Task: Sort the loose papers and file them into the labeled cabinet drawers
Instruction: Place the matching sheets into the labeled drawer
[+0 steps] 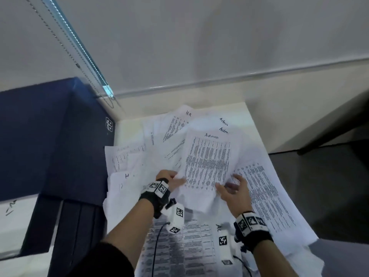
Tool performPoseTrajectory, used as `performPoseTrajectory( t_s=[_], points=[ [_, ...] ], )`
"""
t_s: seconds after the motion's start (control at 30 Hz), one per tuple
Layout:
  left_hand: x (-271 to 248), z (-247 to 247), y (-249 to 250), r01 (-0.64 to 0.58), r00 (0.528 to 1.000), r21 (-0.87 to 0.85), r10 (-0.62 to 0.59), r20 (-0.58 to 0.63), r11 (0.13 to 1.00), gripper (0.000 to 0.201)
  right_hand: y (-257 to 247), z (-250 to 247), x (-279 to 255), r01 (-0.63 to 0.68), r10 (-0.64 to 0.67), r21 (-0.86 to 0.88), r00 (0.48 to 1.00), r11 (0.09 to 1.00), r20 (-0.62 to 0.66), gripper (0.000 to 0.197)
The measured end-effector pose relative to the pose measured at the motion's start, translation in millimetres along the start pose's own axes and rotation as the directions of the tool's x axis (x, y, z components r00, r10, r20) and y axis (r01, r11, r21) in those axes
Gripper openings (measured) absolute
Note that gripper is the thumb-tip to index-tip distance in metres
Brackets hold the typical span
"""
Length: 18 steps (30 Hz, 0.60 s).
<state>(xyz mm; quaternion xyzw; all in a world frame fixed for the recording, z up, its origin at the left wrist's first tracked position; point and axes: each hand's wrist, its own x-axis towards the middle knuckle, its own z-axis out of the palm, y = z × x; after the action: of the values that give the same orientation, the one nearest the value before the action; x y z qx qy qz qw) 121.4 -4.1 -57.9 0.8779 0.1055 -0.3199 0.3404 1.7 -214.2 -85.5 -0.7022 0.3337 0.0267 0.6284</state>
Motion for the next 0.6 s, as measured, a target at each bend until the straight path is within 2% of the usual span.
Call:
performPoseTrajectory(
  t_s=[0.07, 0.2, 0.3, 0.33, 0.37, 0.4, 0.43, 0.47, 0.53, 0.6],
  points=[
    [-21, 2, -25, 0.027, 0.997, -0.053, -0.023, 0.068, 0.998, 0.071, -3, 1, -3, -0.086, 0.085, -0.020, 0.996, 0.996, -0.037, 0.075],
    [-59, 18, -87, 0.011, 0.995, -0.095, -0.002, 0.097, 0.995, 0.070, -4, -5, -45, -0.070, 0.065, -0.124, 0.997, 0.990, -0.039, 0.040],
    [-88, 21, -132, 0.020, 0.988, -0.243, 0.017, 0.152, 0.970, 0.034, 20, -14, -83, -0.094, 0.114, -0.179, 0.988, 0.979, 0.104, 0.038],
    [-94, 20, -147, 0.041, 0.983, -0.285, 0.012, 0.183, 0.958, 0.032, 29, -17, -96, -0.124, 0.171, -0.243, 0.968, 0.962, 0.183, 0.039],
    [-101, 16, -160, 0.056, 0.977, -0.318, 0.013, 0.211, 0.947, 0.030, 38, -21, -108, -0.155, 0.245, -0.334, 0.937, 0.930, 0.248, 0.047],
    [-111, 12, -168, 0.059, 0.976, -0.338, 0.017, 0.217, 0.939, 0.020, 44, -23, -122, -0.170, 0.320, -0.448, 0.904, 0.878, 0.284, 0.063],
    [-119, 8, -179, 0.045, 0.980, -0.353, 0.028, 0.199, 0.935, 0.012, 53, -26, -134, -0.157, 0.388, -0.579, 0.872, 0.800, 0.300, 0.079],
    [-127, 4, -185, 0.029, 0.988, -0.338, 0.025, 0.154, 0.941, 0.013, 57, -28, -145, -0.123, 0.436, -0.697, 0.852, 0.707, 0.291, 0.088],
    [-139, -4, -198, -0.001, 0.996, -0.354, 0.031, 0.080, 0.935, 0.032, 68, -29, -160, -0.044, 0.481, -0.838, 0.835, 0.544, 0.268, 0.094],
    [-146, -11, -212, -0.007, 0.996, -0.340, 0.037, 0.081, 0.940, 0.051, 67, -30, -178, -0.063, 0.481, -0.872, 0.852, 0.485, 0.206, 0.101]
  ],
)
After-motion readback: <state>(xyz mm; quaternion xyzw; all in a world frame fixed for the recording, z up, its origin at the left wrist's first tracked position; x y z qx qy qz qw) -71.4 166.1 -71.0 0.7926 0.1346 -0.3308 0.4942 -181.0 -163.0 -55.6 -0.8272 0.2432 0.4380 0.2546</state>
